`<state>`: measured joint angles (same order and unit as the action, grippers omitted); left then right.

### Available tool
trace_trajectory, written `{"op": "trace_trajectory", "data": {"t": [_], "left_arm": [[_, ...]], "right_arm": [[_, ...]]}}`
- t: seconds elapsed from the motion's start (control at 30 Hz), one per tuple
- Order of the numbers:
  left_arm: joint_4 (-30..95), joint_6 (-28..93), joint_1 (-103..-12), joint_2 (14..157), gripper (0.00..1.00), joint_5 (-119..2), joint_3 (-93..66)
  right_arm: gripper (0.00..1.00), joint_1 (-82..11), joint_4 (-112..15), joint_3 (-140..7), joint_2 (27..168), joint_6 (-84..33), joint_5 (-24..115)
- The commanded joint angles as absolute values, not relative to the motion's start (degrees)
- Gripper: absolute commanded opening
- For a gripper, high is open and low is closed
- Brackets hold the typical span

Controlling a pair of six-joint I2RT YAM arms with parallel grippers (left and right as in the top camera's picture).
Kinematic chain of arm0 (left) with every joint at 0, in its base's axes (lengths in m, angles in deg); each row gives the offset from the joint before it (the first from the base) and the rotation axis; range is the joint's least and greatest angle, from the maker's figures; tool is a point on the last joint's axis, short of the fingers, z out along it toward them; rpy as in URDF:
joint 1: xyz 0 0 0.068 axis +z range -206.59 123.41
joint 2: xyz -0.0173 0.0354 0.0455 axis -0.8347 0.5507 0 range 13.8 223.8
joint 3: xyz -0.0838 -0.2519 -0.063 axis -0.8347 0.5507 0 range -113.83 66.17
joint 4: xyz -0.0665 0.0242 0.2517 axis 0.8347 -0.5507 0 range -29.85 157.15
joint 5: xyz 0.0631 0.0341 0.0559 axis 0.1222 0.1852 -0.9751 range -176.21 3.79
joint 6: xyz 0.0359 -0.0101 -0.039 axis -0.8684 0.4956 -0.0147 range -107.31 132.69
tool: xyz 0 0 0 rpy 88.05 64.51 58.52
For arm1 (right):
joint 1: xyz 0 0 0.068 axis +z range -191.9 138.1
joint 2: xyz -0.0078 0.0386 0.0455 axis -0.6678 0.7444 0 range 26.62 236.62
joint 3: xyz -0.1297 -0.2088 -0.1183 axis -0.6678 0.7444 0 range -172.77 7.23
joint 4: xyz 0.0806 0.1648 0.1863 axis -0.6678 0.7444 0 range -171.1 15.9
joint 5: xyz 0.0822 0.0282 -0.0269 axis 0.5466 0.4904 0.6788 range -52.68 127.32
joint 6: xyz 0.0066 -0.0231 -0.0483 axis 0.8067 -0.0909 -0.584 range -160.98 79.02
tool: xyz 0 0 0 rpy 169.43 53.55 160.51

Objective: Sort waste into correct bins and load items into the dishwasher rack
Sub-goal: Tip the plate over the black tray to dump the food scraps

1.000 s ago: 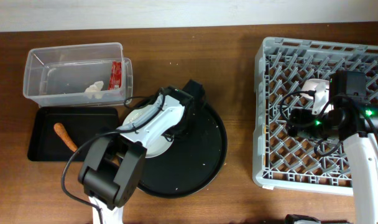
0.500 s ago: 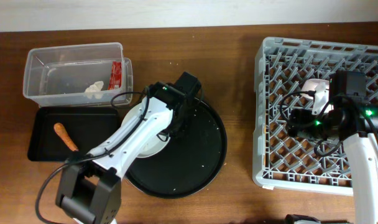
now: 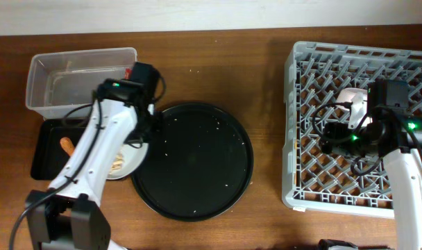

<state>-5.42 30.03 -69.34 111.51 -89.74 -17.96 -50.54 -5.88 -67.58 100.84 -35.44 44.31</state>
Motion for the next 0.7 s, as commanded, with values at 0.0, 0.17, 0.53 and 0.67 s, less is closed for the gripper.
{"op": "trace_trajectory", "data": {"t": [0.0,0.17,0.53,0.67], "left_arm": [[-4.4,24.2,-63.5,110.0,0.00,-87.1,-19.3],[-1.4,14.6,-54.8,110.0,0.00,-73.1,-19.3],[-1.0,6.3,-42.8,110.0,0.00,-48.2,-19.3],[-1.7,4.5,-38.0,110.0,0.00,-42.2,-19.3]], "right_arm": [[0.77,-50.9,-5.6,-68.0,101.0,-35.9,44.4],[0.77,-50.9,-5.2,-68.0,101.0,-36.1,44.4],[0.77,-50.9,-5.0,-68.0,101.0,-36.1,44.4],[0.77,-50.9,-4.7,-68.0,101.0,-36.1,44.4]]}}
